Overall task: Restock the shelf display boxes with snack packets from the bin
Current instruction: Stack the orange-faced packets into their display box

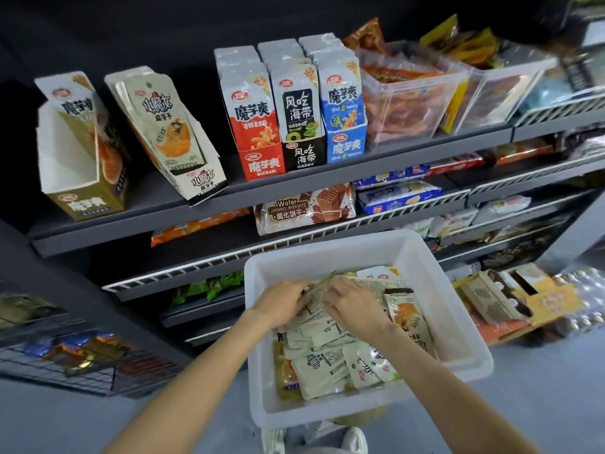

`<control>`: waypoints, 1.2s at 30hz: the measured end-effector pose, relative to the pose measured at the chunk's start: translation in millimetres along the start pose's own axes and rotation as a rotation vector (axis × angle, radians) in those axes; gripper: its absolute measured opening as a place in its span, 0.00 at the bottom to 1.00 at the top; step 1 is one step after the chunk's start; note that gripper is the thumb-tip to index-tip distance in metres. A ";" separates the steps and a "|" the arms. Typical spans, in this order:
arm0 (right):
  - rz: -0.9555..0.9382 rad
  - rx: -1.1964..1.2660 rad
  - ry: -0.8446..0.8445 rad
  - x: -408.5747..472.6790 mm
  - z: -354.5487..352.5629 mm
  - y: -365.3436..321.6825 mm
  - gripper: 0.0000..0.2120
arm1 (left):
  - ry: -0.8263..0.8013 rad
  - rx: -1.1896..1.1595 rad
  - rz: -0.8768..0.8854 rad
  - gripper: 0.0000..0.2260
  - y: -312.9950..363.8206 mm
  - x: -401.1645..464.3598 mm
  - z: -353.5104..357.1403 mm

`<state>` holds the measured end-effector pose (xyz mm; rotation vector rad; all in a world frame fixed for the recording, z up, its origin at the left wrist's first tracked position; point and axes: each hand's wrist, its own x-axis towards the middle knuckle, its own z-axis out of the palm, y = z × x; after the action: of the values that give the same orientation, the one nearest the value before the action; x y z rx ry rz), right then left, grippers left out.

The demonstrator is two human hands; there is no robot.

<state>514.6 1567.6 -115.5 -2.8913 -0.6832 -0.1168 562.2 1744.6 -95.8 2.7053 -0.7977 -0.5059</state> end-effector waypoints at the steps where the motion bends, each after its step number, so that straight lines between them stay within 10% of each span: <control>1: 0.004 0.007 -0.085 4.3 -0.3 -2.3 0.13 | 0.050 0.032 -0.005 0.15 -0.2 -1.3 -0.9; 6: 0.072 -0.041 -0.403 23.5 2.4 -0.6 0.25 | 0.198 0.153 -0.077 0.15 1.2 -8.7 -7.3; 14: -0.054 -0.260 -0.158 23.9 -20.1 5.9 0.16 | 0.494 -0.469 -0.271 0.11 -11.3 -34.3 -37.6; 17: 0.236 0.021 0.131 22.4 -38.7 10.5 0.01 | 0.598 -0.784 -0.289 0.10 -17.8 -48.0 -51.5; 24: 0.601 1.218 0.299 29.4 -91.1 -7.4 0.04 | 0.590 -1.045 -0.303 0.10 -22.6 -70.5 -72.4; 30: 0.494 1.341 0.425 52.5 -128.1 -18.7 0.12 | 0.504 -1.218 -0.176 0.30 -22.9 -94.2 -117.6; 36: 0.415 1.248 0.586 91.1 -167.0 -28.4 0.10 | 0.956 -0.971 -0.115 0.16 -37.7 -115.9 -195.7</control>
<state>576.8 1602.3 63.2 -1.5984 0.0275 -0.3196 567.5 1872.0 96.3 1.7236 -0.0570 0.3337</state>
